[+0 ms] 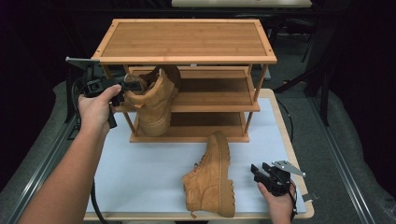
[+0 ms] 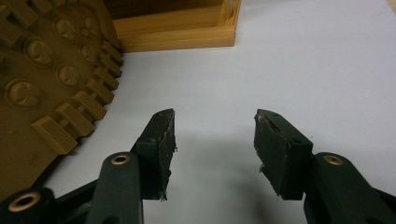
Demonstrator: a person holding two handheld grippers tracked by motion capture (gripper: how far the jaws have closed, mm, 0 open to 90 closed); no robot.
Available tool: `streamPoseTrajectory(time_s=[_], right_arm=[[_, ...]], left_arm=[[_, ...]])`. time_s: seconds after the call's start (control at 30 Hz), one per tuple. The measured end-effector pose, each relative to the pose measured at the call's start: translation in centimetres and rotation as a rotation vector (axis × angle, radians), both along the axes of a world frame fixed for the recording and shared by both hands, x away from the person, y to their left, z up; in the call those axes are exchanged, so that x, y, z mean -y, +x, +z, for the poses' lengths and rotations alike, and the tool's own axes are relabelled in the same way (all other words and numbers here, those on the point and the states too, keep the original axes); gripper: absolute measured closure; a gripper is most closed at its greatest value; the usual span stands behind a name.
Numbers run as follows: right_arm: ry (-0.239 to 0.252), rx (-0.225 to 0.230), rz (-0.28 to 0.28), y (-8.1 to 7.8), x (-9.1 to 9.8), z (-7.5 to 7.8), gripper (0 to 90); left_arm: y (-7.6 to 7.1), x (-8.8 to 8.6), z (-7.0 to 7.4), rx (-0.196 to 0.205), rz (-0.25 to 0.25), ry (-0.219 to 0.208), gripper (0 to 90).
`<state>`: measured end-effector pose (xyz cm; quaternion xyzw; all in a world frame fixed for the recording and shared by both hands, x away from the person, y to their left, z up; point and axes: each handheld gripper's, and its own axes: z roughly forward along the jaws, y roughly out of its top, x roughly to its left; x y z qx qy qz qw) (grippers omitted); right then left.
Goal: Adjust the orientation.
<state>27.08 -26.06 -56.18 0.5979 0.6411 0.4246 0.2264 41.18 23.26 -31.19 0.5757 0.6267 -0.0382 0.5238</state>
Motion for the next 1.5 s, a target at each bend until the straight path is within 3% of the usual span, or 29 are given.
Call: streamPoseTrajectory(time_s=[0.33, 0.43, 0.5, 0.63, 1.0, 1.07, 1.13, 1.23, 1.33, 1.43, 1.5], right_arm=[[0.01, 0.019, 0.001, 0.1, -0.1, -0.1, 47.8], [0.01, 0.022, 0.002, 0.0, -0.2, 0.0, 47.8], [0.012, 0.022, 0.001, 0.0, -0.1, 0.0, 47.8], [0.013, 0.02, -0.002, 0.1, -0.1, -0.1, 47.8], [0.015, 0.023, 0.001, 0.0, -0.1, 0.0, 47.7], [0.011, 0.018, 0.004, 0.0, -0.2, 0.2, 47.7], [0.008, 0.021, 0.01, 0.0, -0.3, 0.3, 47.7], [-0.006, 0.013, 0.026, -0.2, -0.4, 0.7, 48.5], [-0.019, 0.028, 0.047, -0.3, -0.6, 1.1, 50.0], [-0.057, 0.006, 0.071, -0.4, -0.9, 1.9, 49.9], [-0.063, 0.023, 0.08, -0.5, -1.2, 2.4, 50.5]], left_arm=[[-0.6, 1.9, 0.4, 0.04, 0.002, 0.116, 74.5], [-0.6, 1.8, 0.4, 0.047, -0.003, 0.106, 71.1], [-0.5, 1.8, 0.3, 0.045, -0.022, 0.095, 64.2], [-0.6, 1.7, 0.5, 0.049, -0.044, 0.103, 57.5], [-2.2, 0.1, 2.1, 0.098, -0.066, 0.159, 55.9], [-2.9, -0.6, 2.3, 0.114, -0.074, 0.159, 55.9], [-4.1, -1.6, 2.4, 0.133, -0.091, 0.192, 56.0], [-5.3, -2.6, 1.7, 0.145, -0.117, 0.239, 55.9], [-6.4, -3.6, 0.2, 0.158, -0.136, 0.256, 55.5], [-7.2, -4.4, -2.0, 0.178, -0.143, 0.3, 55.5], [-7.6, -5.0, -3.8, 0.184, -0.148, 0.322, 56.8]])
